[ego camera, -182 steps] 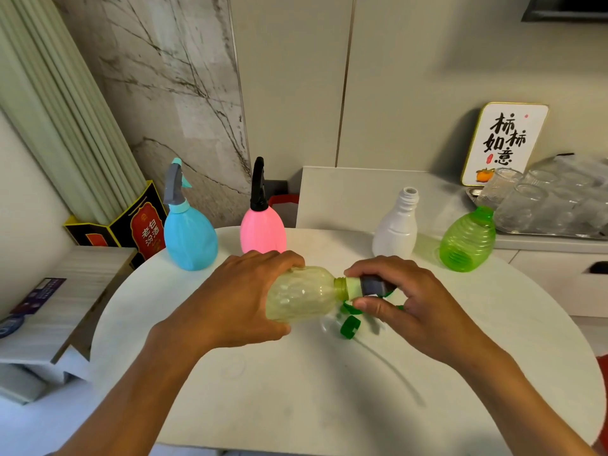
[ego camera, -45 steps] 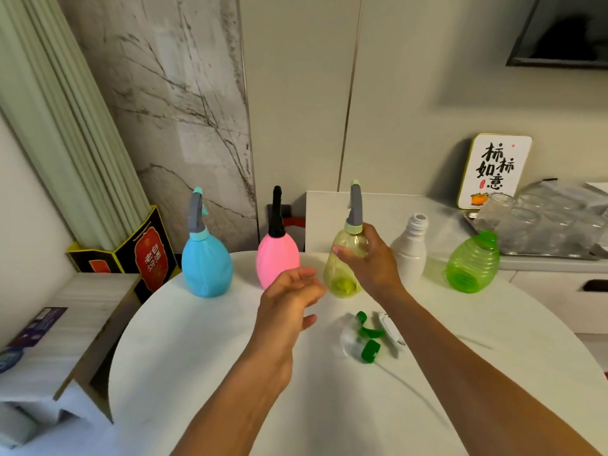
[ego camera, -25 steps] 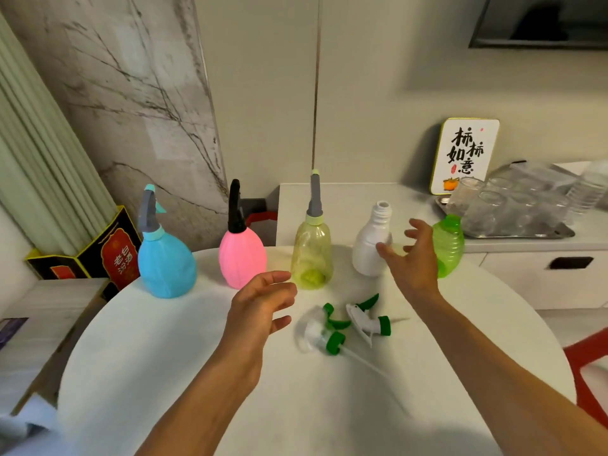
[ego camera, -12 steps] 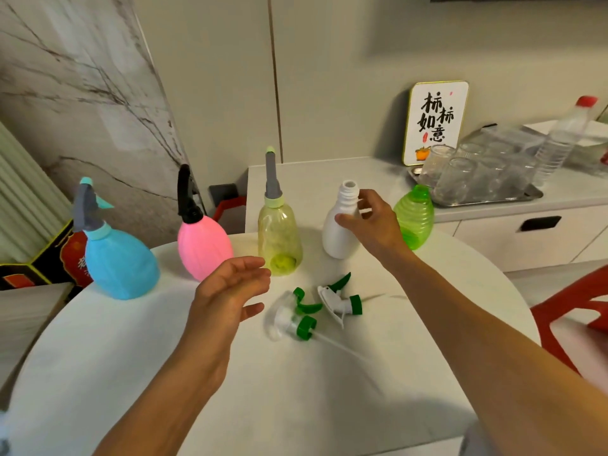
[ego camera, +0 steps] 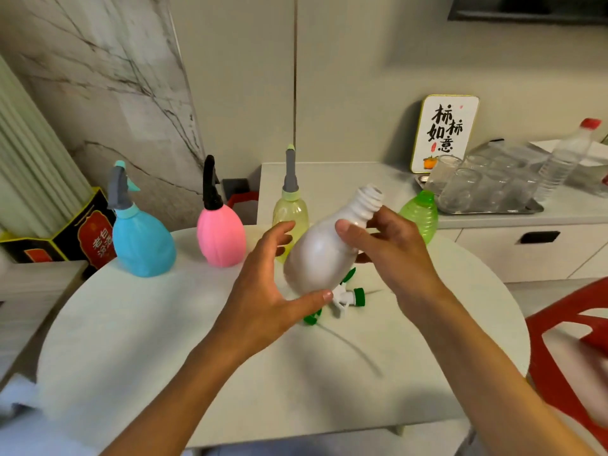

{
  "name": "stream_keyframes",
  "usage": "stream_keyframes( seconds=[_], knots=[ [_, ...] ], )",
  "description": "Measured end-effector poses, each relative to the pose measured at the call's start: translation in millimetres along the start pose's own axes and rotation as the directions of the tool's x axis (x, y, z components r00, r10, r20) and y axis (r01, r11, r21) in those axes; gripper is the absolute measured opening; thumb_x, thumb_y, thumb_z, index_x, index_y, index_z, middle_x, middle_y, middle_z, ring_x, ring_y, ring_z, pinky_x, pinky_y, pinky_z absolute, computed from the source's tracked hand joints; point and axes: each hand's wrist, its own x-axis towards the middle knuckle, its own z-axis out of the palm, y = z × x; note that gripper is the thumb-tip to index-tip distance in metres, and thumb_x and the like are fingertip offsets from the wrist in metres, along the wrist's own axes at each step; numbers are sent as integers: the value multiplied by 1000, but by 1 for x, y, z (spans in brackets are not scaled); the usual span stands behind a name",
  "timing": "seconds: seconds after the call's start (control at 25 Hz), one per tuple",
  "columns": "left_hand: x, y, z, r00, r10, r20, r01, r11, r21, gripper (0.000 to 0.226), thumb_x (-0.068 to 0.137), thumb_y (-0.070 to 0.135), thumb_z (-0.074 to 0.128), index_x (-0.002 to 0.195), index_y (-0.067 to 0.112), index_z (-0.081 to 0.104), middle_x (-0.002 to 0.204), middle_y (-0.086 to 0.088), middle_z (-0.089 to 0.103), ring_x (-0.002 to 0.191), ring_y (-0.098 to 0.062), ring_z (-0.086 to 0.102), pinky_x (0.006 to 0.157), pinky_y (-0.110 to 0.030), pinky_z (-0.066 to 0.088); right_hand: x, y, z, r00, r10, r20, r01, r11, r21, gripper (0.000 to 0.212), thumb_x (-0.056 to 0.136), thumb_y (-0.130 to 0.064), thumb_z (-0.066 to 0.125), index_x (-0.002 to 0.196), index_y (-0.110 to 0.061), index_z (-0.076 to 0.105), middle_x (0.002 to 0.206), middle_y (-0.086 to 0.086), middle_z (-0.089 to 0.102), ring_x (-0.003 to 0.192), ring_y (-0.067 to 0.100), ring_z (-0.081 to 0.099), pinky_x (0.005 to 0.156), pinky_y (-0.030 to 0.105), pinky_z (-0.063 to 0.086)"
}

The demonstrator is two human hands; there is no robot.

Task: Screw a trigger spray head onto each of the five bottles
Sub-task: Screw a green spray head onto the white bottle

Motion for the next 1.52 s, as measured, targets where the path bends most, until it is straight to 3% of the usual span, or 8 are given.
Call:
stream_keyframes(
  seconds=[0.24, 0.4, 0.68, 0.76, 0.84, 0.96, 1.2, 1.52],
  knots=[
    [-10, -12, -10, 997, 36, -69, -15, 956, 294, 69, 55, 61, 76, 114, 44, 45, 101, 18, 62, 88, -4, 61, 71, -32, 57, -25, 20, 19, 902, 141, 409, -62, 978, -201, 39, 77, -29, 73, 115, -30, 66, 106, -8, 73, 95, 16, 69, 72, 25, 54],
    [-9, -26, -25, 996, 43, -75, -12, 925, 379, 70, 59, 52, 80, 116, 43, 39, 103, 18, 54, 86, -3, 56, 66, -12, 43, -22, 54, 27, 945, 122, 303, 189, 551, -813, 36, 87, -35, 63, 122, -26, 59, 112, -3, 65, 100, 20, 60, 80, 34, 50],
    [-7, -32, -37, 986, 143, -86, -84, 869, 488, 73, 59, 54, 78, 118, 44, 36, 102, 20, 49, 83, -6, 54, 67, -14, 39, -26, 90, 48, 959, 81, 270, 259, 127, -957, 34, 90, -36, 50, 119, -20, 57, 114, 4, 65, 108, 30, 55, 84, 40, 40],
    [-7, -35, -39, 982, 173, -75, -109, 844, 526, 74, 60, 52, 79, 118, 42, 36, 103, 19, 49, 84, -8, 54, 69, -17, 40, -24, 85, 43, 967, 72, 245, 224, 219, -950, 25, 86, -39, 53, 102, -24, 63, 100, 0, 67, 100, 26, 57, 76, 37, 36],
    [-6, -38, -44, 980, 180, -82, -109, 838, 535, 75, 60, 45, 84, 119, 40, 38, 103, 17, 49, 86, -9, 54, 70, -18, 40, -18, 66, 36, 983, 47, 176, 126, 517, -847, 21, 79, -45, 68, 91, -28, 68, 87, -6, 61, 91, 21, 57, 72, 34, 38],
    [-4, -41, -49, 984, 140, -106, -62, 842, 537, 77, 60, 42, 86, 121, 36, 40, 104, 16, 48, 88, -9, 51, 72, -18, 38, -1, 33, 6, 994, 108, 11, -103, 973, -205, 17, 72, -21, 85, 84, -25, 74, 80, -6, 67, 74, 9, 62, 70, 28, 47],
    [-9, -38, -36, 994, 84, -74, -28, 824, 566, 71, 59, 50, 79, 116, 43, 36, 102, 17, 53, 86, -11, 55, 73, -27, 49, 10, 9, -42, 969, 202, -143, -127, 901, 415, 52, 62, -33, 83, 110, -19, 70, 104, -5, 74, 102, 10, 68, 84, 35, 51],
    [-5, -44, -31, 994, 32, -101, 38, 784, 620, 72, 61, 49, 80, 120, 37, 40, 103, 15, 52, 87, -10, 52, 72, -26, 46, 9, 10, -47, 973, 166, -160, -67, 868, 492, 38, 62, -36, 83, 97, -26, 71, 95, -7, 71, 93, 9, 69, 77, 32, 52]
  ],
)
